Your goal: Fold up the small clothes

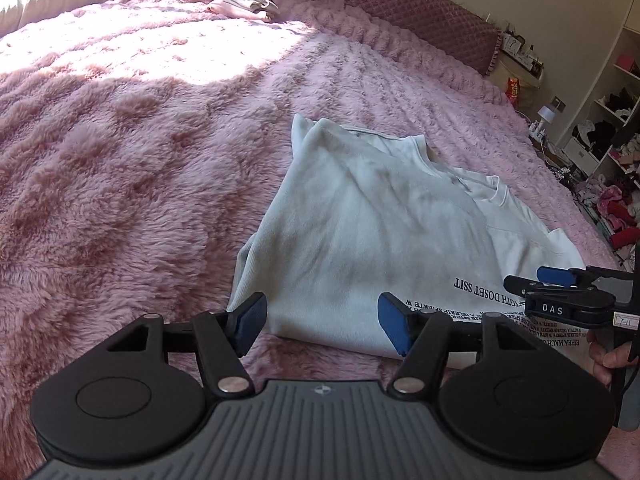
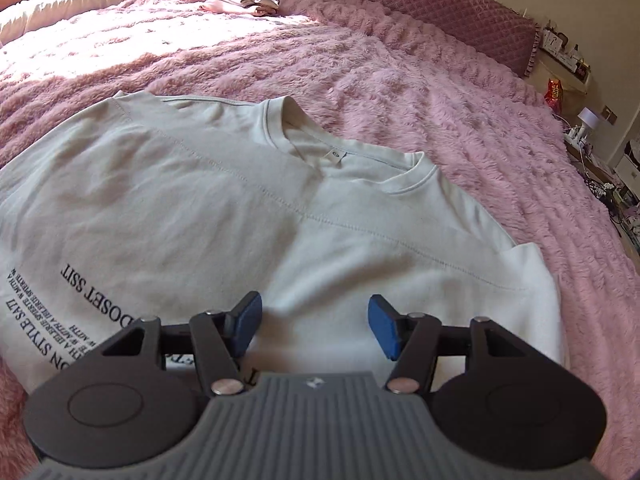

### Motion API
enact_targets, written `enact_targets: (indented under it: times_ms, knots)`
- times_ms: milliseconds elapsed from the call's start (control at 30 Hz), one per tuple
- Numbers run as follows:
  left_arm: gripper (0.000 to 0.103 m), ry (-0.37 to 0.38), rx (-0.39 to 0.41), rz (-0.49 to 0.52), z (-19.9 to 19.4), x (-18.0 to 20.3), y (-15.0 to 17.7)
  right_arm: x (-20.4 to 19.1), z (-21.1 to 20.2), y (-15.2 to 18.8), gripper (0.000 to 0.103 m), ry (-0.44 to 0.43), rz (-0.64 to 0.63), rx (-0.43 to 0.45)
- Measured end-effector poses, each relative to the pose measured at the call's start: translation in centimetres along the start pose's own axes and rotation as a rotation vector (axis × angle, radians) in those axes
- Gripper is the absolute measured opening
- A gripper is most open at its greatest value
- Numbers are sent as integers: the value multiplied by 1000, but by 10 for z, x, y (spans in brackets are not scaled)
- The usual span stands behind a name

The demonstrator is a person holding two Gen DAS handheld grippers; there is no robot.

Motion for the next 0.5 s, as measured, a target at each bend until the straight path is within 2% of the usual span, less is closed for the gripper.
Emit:
enact_targets:
  times_ms: [200,500]
  knots:
    - [75,-17,-3,-11,-20,-2,0,-16,-54,30,56,-30,26,-8]
    - [75,-3,-14,-23,-31,0,4,-35,-86,57,56,-61,-1,-30]
Point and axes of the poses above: each gripper's, at about its wrist camera, not at the fingertips, and z roughly the way its jaws point, x to its right, y to its underside, the point moved 3 cm from there along z, roughly the way its jaws point, and after that the axes turned 12 degrees about x, right-handed, at the moved point
